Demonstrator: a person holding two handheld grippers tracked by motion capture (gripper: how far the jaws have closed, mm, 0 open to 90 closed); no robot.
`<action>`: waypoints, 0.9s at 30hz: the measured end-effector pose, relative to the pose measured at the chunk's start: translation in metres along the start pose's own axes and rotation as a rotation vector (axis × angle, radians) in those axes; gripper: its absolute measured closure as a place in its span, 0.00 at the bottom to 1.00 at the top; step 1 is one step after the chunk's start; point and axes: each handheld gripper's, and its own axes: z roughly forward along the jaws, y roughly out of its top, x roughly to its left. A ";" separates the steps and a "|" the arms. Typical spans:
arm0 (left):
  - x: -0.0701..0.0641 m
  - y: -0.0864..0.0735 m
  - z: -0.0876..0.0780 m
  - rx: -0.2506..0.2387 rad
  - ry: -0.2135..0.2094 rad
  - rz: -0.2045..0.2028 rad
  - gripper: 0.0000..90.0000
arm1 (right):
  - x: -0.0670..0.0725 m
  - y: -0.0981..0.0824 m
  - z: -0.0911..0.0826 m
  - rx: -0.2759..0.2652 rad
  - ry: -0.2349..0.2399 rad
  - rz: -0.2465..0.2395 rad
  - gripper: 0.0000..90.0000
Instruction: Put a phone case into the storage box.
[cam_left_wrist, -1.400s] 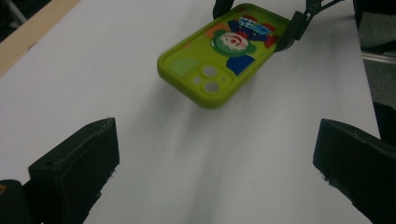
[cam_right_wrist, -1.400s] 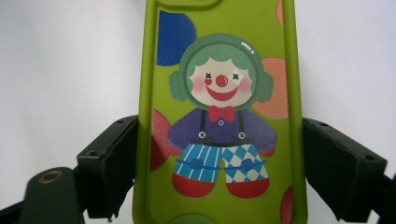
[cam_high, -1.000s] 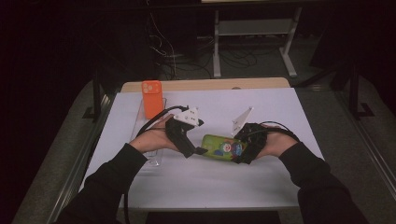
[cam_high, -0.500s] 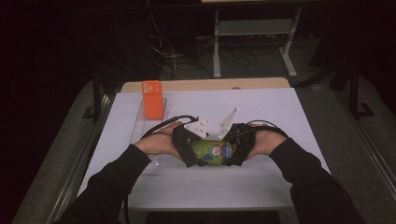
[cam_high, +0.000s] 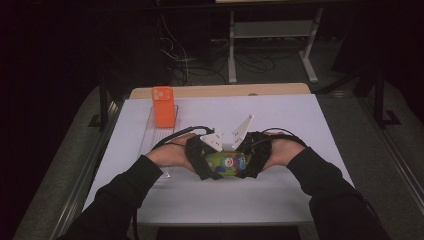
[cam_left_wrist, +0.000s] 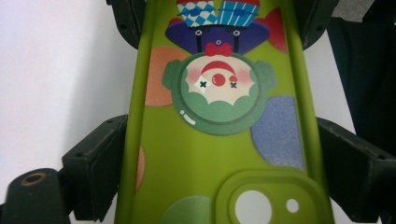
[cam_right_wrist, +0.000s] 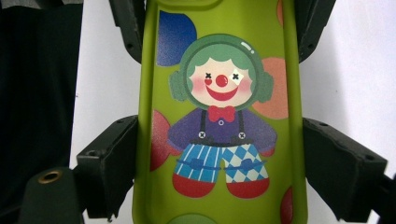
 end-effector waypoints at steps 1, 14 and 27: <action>0.000 0.000 0.000 -0.002 -0.004 0.001 0.14 | 0.000 0.000 0.000 0.004 0.002 0.004 0.17; -0.002 -0.005 0.004 -0.002 -0.031 -0.037 0.17 | 0.000 -0.004 0.006 0.002 0.042 0.054 0.10; -0.010 -0.016 0.011 0.023 0.071 -0.180 0.17 | 0.000 -0.046 -0.003 -0.131 -0.082 0.251 0.00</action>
